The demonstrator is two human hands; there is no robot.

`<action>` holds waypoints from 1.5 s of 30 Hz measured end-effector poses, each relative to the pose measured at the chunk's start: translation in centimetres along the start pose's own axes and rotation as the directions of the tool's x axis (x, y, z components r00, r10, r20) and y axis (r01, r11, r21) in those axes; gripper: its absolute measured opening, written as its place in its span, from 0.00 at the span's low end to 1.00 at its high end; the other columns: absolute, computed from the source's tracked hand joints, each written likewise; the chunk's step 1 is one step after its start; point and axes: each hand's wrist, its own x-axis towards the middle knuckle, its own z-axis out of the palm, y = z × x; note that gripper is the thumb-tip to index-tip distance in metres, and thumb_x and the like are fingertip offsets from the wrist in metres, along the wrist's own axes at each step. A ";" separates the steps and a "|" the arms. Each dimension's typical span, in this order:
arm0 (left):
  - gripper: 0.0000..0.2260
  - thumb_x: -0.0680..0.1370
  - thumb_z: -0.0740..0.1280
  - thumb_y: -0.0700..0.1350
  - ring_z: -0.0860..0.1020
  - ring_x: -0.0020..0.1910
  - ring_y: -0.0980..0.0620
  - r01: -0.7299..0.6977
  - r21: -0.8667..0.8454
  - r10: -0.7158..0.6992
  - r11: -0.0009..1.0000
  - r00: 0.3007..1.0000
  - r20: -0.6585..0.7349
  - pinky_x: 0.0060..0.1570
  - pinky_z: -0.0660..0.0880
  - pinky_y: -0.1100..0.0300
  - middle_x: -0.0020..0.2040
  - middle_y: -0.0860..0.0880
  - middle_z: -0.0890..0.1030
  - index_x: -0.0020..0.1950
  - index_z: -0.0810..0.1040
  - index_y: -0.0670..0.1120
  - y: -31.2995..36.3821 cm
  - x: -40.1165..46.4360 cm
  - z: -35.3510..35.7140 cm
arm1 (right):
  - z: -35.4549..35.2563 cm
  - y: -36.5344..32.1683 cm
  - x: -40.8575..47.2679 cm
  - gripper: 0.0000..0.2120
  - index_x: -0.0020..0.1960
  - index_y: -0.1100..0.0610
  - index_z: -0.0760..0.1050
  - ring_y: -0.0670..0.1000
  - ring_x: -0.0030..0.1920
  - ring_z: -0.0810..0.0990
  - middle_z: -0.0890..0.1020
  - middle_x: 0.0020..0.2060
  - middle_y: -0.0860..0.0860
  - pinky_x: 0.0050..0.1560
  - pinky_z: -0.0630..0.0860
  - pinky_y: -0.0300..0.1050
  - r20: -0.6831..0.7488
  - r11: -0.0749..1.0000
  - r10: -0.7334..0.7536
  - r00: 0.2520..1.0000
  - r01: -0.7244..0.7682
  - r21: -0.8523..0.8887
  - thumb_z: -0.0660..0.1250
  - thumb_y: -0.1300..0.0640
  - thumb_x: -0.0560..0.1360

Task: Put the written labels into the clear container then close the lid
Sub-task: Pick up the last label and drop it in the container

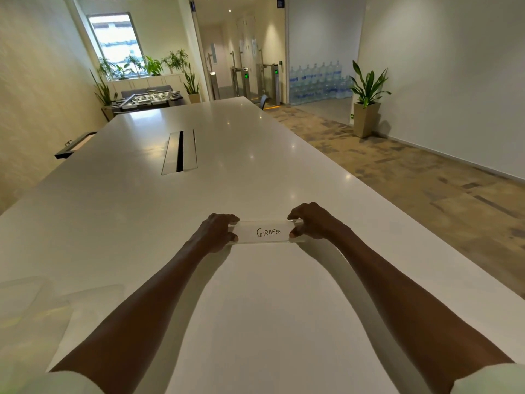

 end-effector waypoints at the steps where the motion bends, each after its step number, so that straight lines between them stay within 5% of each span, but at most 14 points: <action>1: 0.25 0.73 0.71 0.43 0.68 0.69 0.45 0.001 -0.002 -0.001 1.000 1.000 -0.001 0.66 0.68 0.51 0.67 0.47 0.76 0.69 0.72 0.48 0.0 0.0 0.0 | 0.1 0.0 0.0 0.22 0.61 0.57 0.80 0.56 0.56 0.79 0.82 0.58 0.55 0.53 0.74 0.48 -0.005 1.000 -0.002 1.000 0.002 -0.005 0.76 0.56 0.67; 12: 0.22 0.69 0.75 0.47 0.71 0.66 0.47 0.010 0.030 -0.010 0.999 1.000 -0.014 0.62 0.69 0.51 0.63 0.48 0.79 0.63 0.79 0.52 -0.4 1.0 -0.8 | 0.1 -0.3 -0.3 0.18 0.58 0.57 0.82 0.58 0.54 0.79 0.82 0.56 0.55 0.47 0.71 0.44 -0.028 0.997 -0.036 0.999 0.034 -0.071 0.74 0.57 0.68; 24: 0.20 0.67 0.77 0.49 0.71 0.64 0.49 -0.009 0.058 0.009 0.998 1.000 -0.001 0.55 0.62 0.53 0.60 0.53 0.81 0.59 0.82 0.55 -0.4 0.9 -1.5 | -0.5 -1.1 -1.3 0.18 0.55 0.56 0.83 0.57 0.52 0.80 0.84 0.52 0.55 0.51 0.78 0.51 -0.033 1.000 0.013 0.999 -0.014 -0.012 0.75 0.60 0.65; 35: 0.21 0.66 0.77 0.51 0.72 0.64 0.49 -0.057 0.039 0.060 0.998 0.997 -0.053 0.61 0.66 0.47 0.61 0.53 0.81 0.59 0.82 0.54 -1.1 -0.3 -5.9 | -3.5 -4.3 -2.6 0.15 0.52 0.55 0.84 0.56 0.53 0.79 0.85 0.50 0.54 0.51 0.78 0.51 -0.122 0.999 -0.037 0.992 0.036 -0.011 0.77 0.57 0.65; 45: 0.21 0.68 0.77 0.49 0.73 0.64 0.47 -0.076 0.040 0.081 0.996 0.988 -0.132 0.63 0.69 0.46 0.62 0.51 0.81 0.60 0.81 0.51 -3.2 -4.5 -12.0 | -5.3 -10.6 -3.7 0.09 0.46 0.58 0.85 0.56 0.44 0.81 0.86 0.43 0.55 0.44 0.78 0.50 -0.216 0.992 -0.127 0.968 0.126 -0.017 0.75 0.63 0.66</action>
